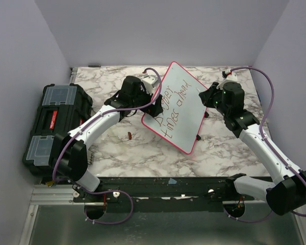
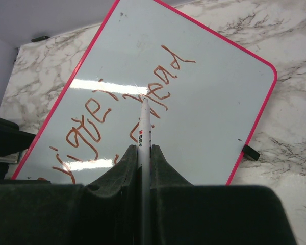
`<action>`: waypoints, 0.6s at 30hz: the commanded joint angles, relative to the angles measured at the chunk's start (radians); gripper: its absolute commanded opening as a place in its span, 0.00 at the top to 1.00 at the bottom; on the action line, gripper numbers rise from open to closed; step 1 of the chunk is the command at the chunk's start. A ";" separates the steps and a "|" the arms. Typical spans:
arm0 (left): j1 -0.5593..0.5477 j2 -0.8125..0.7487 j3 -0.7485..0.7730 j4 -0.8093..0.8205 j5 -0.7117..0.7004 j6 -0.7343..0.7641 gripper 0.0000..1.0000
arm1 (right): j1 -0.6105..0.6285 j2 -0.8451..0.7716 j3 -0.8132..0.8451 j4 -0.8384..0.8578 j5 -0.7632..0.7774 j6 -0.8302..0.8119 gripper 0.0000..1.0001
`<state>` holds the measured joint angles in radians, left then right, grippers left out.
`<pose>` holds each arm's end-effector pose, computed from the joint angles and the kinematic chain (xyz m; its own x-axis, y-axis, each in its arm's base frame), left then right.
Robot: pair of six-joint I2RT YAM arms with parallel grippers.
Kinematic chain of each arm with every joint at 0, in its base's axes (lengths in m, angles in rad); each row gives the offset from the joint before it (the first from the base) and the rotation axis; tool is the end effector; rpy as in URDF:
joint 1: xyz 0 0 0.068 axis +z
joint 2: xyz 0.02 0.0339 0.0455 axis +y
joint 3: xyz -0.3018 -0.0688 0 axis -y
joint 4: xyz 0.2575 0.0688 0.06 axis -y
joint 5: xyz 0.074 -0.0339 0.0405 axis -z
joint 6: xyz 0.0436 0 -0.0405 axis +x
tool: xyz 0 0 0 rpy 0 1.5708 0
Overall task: Write a sentence on the whiteboard
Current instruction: Put down the whiteboard on the whiteboard stand, then pick up the pen cap from the center of the board.
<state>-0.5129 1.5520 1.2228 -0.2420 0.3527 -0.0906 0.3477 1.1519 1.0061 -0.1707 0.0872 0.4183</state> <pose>0.3185 -0.1967 0.3267 -0.5337 0.2031 -0.8209 0.6682 0.6963 -0.2621 0.2573 0.0892 0.3746 -0.3737 0.2950 -0.8794 -0.1202 0.9247 0.3613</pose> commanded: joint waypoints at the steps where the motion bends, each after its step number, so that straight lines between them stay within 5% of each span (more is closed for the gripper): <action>1: -0.005 -0.056 0.032 0.011 -0.035 0.005 0.02 | 0.006 0.005 -0.018 0.022 -0.007 -0.010 0.99; 10: -0.004 -0.186 -0.051 0.047 -0.140 -0.022 0.02 | 0.007 -0.004 -0.018 0.022 -0.004 -0.013 0.99; 18: 0.006 -0.404 -0.254 0.169 -0.396 -0.140 0.02 | 0.006 -0.011 -0.020 0.023 0.001 -0.013 0.99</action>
<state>-0.5129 1.2640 1.0809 -0.1768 0.1417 -0.1410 0.3477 1.1519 1.0042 -0.1699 0.0875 0.4183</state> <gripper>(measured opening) 0.985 0.123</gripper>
